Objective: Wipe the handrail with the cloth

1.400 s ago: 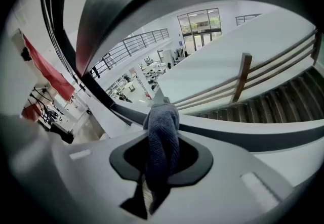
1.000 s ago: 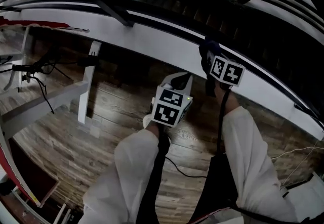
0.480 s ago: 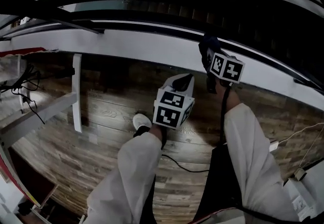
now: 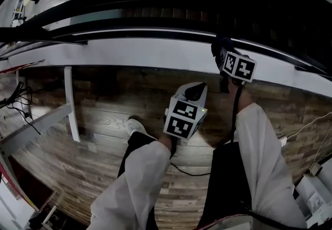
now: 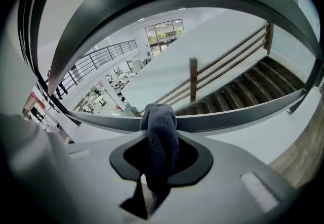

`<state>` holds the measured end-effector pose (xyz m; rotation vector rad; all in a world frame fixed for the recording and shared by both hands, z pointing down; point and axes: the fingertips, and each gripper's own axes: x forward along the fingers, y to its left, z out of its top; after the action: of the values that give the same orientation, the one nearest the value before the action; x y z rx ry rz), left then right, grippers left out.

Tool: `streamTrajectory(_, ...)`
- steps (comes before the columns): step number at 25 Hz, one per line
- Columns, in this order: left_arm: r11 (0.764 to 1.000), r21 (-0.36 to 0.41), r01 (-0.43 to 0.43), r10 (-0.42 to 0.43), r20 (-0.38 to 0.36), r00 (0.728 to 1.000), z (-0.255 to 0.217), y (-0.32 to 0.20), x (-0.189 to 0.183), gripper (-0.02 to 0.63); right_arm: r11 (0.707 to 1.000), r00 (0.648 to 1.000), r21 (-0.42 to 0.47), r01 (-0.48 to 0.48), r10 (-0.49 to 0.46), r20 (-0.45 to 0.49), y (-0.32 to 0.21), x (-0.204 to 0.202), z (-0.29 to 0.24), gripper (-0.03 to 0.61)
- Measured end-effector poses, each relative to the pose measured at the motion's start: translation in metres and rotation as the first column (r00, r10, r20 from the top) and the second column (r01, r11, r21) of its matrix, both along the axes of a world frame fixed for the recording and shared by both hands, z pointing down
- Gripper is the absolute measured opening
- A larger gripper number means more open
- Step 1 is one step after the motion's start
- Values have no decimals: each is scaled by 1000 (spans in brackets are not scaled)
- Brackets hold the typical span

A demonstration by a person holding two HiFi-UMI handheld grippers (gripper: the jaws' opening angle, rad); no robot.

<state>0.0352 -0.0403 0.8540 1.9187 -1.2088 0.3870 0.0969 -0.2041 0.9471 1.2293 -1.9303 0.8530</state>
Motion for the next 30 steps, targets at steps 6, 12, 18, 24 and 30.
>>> streamTrajectory(6, 1000, -3, -30, 30, -10, 999, -1, -8, 56, 3, 999, 999, 15, -45, 45, 3, -14, 66, -3, 80)
streamTrajectory(12, 998, 9, -65, 65, -20, 998, -5, -22, 114, 3, 997, 997, 25, -74, 74, -3, -27, 128, -5, 80)
streamTrajectory(18, 997, 10, -82, 83, -43, 996, -6, -35, 170, 3, 994, 994, 38, -104, 105, -13, -46, 191, -6, 80)
streamTrajectory(24, 992, 16, -123, 124, -44, 991, -1, -47, 226, 3, 989, 990, 46, -142, 143, -15, -63, 256, -4, 80)
streamTrajectory(30, 988, 26, -150, 151, -61, 987, 6, -62, 278, 3, 985, 986, 57, -163, 165, -30, -76, 314, 3, 80)
